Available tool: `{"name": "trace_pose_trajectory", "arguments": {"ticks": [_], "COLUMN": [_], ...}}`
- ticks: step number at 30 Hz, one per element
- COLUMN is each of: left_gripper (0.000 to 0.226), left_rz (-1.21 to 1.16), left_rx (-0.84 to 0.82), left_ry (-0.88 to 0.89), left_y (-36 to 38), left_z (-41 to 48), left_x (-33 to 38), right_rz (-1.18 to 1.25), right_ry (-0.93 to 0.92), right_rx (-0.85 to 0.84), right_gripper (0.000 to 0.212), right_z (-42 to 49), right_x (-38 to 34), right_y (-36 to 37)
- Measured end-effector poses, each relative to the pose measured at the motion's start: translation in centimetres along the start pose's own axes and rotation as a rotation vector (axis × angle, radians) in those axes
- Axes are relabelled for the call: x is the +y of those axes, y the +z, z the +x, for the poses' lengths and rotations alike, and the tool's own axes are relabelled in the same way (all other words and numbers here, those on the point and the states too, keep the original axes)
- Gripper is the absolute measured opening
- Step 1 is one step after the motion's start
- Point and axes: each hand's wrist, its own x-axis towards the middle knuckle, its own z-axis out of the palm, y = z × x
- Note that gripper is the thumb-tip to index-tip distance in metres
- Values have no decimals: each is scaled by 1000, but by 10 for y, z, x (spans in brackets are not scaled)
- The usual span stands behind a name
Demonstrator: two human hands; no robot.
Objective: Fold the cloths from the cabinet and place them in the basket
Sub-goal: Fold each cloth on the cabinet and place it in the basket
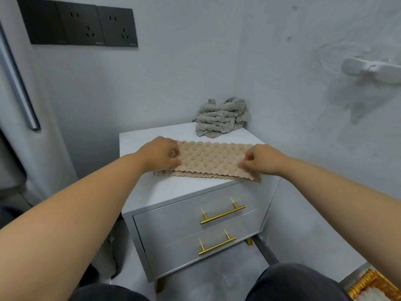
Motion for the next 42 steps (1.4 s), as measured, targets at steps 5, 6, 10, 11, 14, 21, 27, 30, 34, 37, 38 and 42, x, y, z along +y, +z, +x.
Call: {"name": "trace_pose_trajectory", "arguments": {"ticks": [5,6,10,11,14,21,27,30,34,37,38,42], "left_gripper": [31,31,28,35,34,19,37,33,36,33,29,34], "left_rz": [-46,-100,-1,1,1,-599,-234,-169,-68,-160,-168,-160], "left_rx": [-6,-6,77,31,-44,-88,83,94,185,177,188,227], "left_ry": [-34,-44,53,91,97,-47,-9,-32,-99,-160,-180,-300], "left_y": [-3,-5,0,5,13,3,32,42,25,21,21,25], "left_z": [11,13,16,16,13,17,21,17,19,23,24,25], "left_x": [24,27,33,33,40,58,50,47,53,53,52,48], "right_rz": [-196,-231,-261,-251,-105,303,356,393,460,396,366,405], "right_ry": [56,61,35,33,71,184,57,48,151,216,226,192], "right_rx": [65,81,100,98,57,91,48,68,218,216,177,109], "right_gripper": [16,23,45,48,52,25,63,65,49,49,50,53], "right_z": [13,16,28,30,36,49,49,51,52,52,52,55], "right_x": [-5,-6,-8,-8,-8,-29,-41,-41,-44,-43,-41,-32], "right_y": [15,17,27,30,30,35,47,50,54,51,49,49]}}
